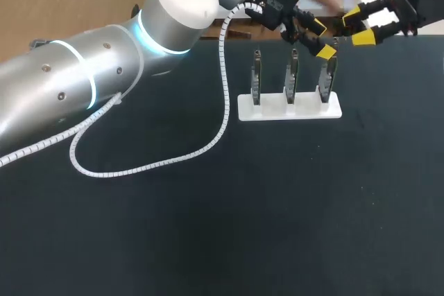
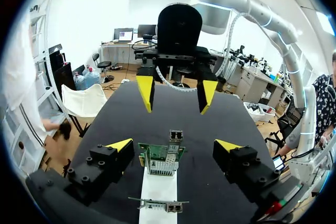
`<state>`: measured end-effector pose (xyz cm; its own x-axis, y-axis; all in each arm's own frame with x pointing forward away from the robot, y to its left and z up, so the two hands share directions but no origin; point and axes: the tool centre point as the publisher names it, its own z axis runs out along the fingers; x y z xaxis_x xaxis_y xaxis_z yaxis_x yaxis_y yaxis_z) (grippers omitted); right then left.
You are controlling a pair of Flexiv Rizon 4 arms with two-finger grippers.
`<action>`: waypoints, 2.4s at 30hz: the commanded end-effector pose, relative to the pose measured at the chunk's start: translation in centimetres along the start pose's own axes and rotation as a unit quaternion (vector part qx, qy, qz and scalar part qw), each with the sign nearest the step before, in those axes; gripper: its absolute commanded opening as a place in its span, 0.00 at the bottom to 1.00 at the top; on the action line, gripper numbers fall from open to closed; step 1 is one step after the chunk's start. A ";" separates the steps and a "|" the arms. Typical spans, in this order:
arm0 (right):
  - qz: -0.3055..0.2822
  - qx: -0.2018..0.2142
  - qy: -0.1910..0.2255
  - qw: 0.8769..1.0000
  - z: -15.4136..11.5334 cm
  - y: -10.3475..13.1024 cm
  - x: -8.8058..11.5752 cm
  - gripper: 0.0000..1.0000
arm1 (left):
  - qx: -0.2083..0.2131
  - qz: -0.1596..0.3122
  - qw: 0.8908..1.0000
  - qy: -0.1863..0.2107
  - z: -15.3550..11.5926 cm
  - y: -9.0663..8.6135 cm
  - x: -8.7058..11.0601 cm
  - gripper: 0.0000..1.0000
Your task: Pick up the optical module with the left hand, and insert it into the network port with the right hand.
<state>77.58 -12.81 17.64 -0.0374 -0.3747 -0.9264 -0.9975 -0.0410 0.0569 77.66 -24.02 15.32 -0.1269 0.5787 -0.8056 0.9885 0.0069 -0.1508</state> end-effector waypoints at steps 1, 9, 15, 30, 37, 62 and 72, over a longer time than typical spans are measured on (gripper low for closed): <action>-0.003 0.004 0.006 1.000 0.3 0.1 -0.2 0.00 | 0.001 -0.001 1.000 0.003 0.0 0.2 -0.2 1.00; -0.010 0.002 0.003 1.000 0.9 -0.3 -0.4 0.00 | 0.001 -0.001 1.000 0.003 0.0 0.2 -0.2 1.00; -0.013 -0.003 0.001 1.000 1.4 -0.4 -0.6 0.00 | 0.001 -0.001 1.000 0.003 0.0 0.2 -0.2 1.00; -0.015 -0.008 0.005 1.000 2.6 -0.6 -0.5 0.00 | 0.001 -0.001 1.000 0.003 0.0 0.2 -0.2 1.00; -0.011 -0.009 0.007 1.000 2.6 -0.8 -0.2 0.00 | 0.001 -0.001 1.000 0.003 0.0 0.2 -0.2 1.00; 0.008 -0.017 0.014 1.000 3.4 -0.4 1.5 0.00 | 0.001 -0.001 1.000 0.003 0.0 0.2 -0.2 1.00; 0.014 -0.016 0.012 1.000 3.4 -0.2 1.8 0.00 | 0.001 -0.001 1.000 0.003 0.0 0.2 -0.2 1.00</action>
<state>77.51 -10.31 14.84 -0.0629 -0.4004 -0.9142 -0.9937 -0.0598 0.0945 77.66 -24.02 15.32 -0.1269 0.5787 -0.8056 0.9885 0.0069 -0.1508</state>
